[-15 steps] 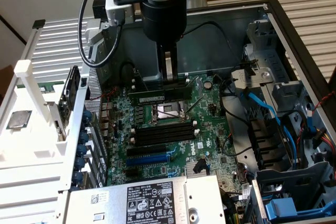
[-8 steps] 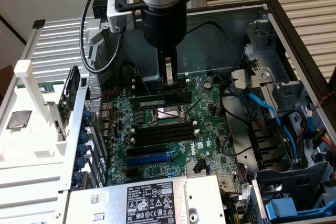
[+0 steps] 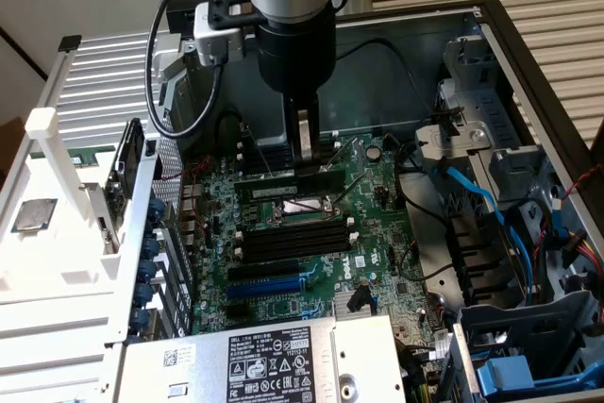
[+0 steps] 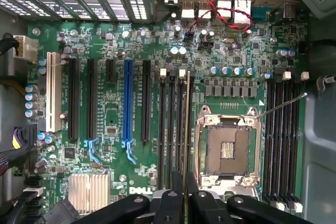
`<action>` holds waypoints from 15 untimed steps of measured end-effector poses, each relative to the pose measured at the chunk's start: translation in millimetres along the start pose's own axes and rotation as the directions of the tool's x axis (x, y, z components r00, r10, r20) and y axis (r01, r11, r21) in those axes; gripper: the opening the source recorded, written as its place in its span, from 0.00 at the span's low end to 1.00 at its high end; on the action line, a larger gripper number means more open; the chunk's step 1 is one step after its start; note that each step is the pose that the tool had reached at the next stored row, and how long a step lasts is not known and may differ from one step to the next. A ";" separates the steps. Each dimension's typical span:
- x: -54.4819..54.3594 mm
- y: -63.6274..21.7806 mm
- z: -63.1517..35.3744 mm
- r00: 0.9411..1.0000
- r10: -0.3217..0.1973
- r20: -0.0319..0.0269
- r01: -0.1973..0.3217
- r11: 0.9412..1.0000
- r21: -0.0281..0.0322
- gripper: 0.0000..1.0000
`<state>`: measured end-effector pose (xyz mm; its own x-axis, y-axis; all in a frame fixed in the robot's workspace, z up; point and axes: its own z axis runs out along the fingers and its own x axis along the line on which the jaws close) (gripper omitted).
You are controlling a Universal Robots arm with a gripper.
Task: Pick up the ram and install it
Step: 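Insert the ram into the slot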
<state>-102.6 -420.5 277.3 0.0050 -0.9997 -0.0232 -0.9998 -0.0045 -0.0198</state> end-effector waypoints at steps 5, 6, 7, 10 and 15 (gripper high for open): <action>1.1 -0.3 2.2 1.000 0.000 -0.012 0.000 1.000 0.000 0.13; 1.1 -0.3 2.7 1.000 0.000 -0.016 0.000 1.000 0.000 0.13; 1.1 -0.3 3.3 1.000 -0.001 -0.018 0.001 1.000 0.000 0.13; 1.2 -0.4 4.6 1.000 -0.001 -0.025 0.001 1.000 0.000 0.13; 1.3 -1.2 6.6 0.999 -0.002 -0.032 0.002 1.000 0.000 0.13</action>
<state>-101.3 -421.7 270.7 0.0059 -0.9999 0.0085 -0.9998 -0.0061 -0.0197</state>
